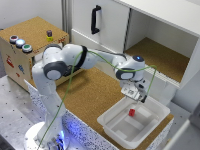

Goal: Put the pink block inside the box

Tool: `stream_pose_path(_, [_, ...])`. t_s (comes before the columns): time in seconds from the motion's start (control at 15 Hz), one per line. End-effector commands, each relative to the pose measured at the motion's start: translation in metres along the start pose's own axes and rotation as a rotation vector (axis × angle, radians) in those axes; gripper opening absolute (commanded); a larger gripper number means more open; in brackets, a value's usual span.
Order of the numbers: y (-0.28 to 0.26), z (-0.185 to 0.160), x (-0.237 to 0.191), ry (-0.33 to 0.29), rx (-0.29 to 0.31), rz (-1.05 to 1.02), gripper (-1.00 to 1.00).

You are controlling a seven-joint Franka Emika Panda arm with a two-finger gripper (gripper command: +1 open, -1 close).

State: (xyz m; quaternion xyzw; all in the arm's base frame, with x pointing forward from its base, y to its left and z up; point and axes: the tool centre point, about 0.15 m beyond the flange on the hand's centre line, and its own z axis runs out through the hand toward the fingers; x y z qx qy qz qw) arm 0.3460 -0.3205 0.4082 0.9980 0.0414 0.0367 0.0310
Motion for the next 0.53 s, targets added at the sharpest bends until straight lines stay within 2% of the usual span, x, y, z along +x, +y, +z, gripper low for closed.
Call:
stream_pose_path(0.0, [-0.092,-0.092,-0.016,0.030,-0.134,-0.036,1.00])
stream_pose_path(0.27, [-0.175,-0.128,0.023,0.043,-0.128,-0.214,1.00])
stream_pose_path(0.47, [-0.260,-0.139,0.047,0.040,-0.071,-0.390,1.00])
